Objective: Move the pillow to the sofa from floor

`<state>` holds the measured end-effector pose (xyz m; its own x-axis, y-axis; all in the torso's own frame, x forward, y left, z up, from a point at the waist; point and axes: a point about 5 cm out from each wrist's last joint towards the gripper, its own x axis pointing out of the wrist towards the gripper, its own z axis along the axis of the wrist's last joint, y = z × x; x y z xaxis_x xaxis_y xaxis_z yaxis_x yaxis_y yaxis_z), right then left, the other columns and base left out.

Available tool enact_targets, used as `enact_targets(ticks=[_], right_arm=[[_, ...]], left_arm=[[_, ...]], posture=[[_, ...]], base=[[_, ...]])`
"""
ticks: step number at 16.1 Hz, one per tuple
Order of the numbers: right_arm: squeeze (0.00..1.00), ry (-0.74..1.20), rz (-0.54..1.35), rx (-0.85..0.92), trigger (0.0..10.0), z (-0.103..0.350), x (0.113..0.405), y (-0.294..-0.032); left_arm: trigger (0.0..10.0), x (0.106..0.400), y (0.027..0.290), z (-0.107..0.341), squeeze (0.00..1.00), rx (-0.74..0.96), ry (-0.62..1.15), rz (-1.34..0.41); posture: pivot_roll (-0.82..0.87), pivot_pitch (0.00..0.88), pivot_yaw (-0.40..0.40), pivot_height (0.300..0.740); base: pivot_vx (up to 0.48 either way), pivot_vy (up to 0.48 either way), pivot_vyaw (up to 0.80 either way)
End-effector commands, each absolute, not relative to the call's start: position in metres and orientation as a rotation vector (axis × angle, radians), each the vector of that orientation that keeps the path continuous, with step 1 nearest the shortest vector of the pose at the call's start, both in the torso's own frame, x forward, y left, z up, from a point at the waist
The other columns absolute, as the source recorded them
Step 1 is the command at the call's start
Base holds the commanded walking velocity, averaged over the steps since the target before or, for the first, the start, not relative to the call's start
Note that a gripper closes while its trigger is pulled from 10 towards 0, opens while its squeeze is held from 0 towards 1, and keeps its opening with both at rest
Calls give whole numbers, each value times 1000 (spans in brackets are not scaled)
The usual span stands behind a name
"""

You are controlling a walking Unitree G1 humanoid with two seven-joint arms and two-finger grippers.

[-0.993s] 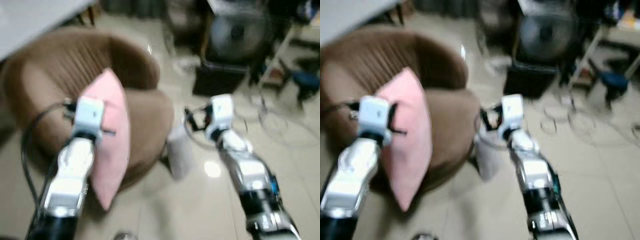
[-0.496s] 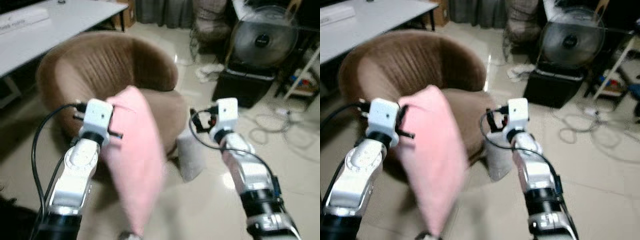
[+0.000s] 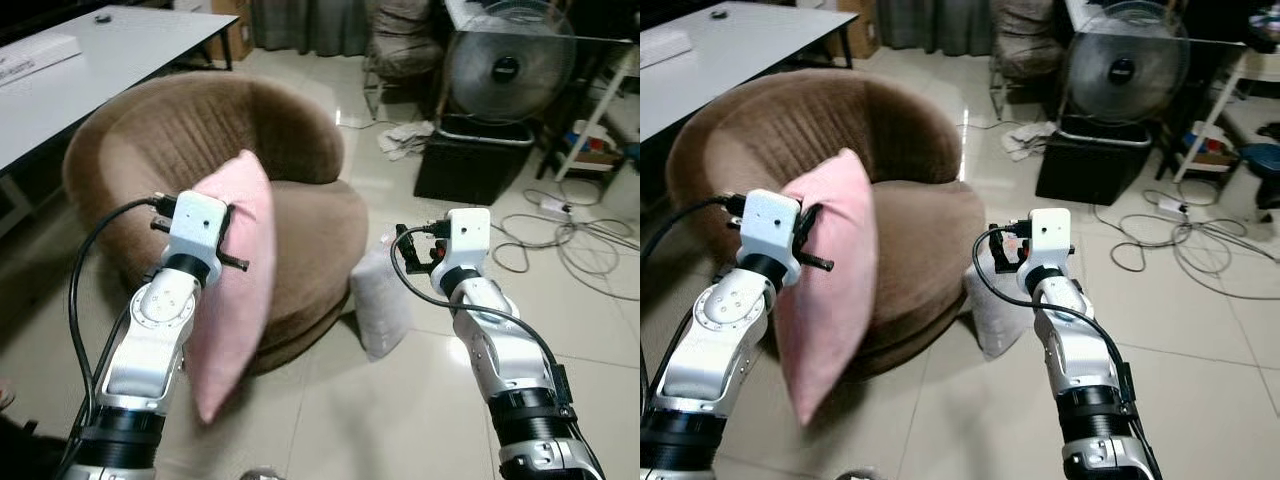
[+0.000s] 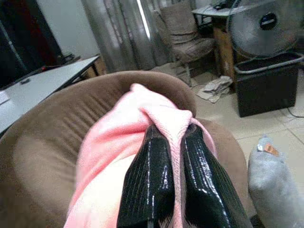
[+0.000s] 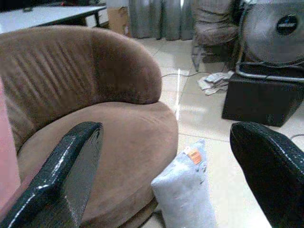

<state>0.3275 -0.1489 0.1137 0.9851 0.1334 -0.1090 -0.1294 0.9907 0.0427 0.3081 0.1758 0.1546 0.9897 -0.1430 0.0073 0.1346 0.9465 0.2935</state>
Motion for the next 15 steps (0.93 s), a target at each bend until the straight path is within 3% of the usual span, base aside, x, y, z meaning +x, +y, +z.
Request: enact_targets(ticks=[1, 8, 15], right_arm=[[0, 91, 129, 23, 10000, 119, 329, -149], [0, 81, 180, -20, 10000, 120, 331, -140], [0, 81, 202, -27, 10000, 120, 331, -137]], left_arm=[[10000, 312, 174, 173, 0, 295, -117, -146], [10000, 313, 182, 172, 0, 292, -113, -117], [10000, 312, 183, 171, 0, 294, -111, -109]], posture=[[137, 0, 52, 740], [145, 0, 41, 740], [154, 0, 30, 740]], base=[[379, 0, 0], [395, 0, 117], [422, 0, 742]])
